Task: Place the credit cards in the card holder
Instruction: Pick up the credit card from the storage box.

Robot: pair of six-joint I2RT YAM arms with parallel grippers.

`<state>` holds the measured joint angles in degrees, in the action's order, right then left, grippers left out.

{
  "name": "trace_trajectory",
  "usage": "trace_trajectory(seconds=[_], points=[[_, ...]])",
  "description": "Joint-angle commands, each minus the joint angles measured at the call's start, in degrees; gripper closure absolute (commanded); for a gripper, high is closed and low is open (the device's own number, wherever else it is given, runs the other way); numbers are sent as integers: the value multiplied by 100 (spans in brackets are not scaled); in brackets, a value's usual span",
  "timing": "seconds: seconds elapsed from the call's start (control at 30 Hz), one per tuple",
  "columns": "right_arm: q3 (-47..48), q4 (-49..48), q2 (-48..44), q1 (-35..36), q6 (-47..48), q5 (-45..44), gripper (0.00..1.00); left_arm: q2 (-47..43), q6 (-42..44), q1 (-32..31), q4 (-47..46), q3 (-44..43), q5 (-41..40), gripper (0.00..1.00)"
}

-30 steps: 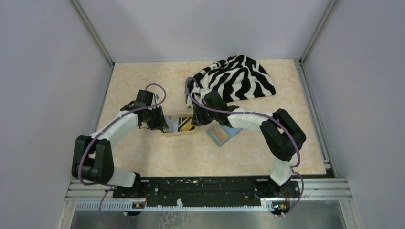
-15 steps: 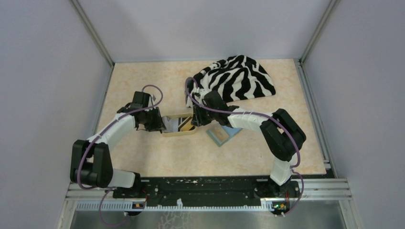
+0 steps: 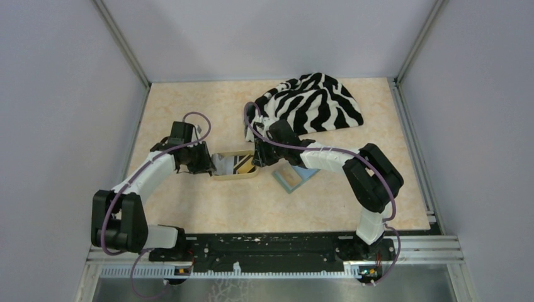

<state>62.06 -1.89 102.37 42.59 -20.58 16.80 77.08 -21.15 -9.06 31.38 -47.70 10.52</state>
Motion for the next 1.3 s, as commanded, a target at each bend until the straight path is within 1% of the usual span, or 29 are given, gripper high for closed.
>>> trace_trajectory(seconds=[0.0,0.47,1.1,1.27], points=[[339,-66,-166,11,76,61,65,-164,93,71,122,59,-91,66],[333,-64,-162,11,87,78,65,-195,128,123,169,67,-104,64],[338,-44,-156,11,93,114,65,-192,111,246,-111,213,356,65],[341,-39,-157,10,106,122,65,-212,106,288,-203,231,474,61]])
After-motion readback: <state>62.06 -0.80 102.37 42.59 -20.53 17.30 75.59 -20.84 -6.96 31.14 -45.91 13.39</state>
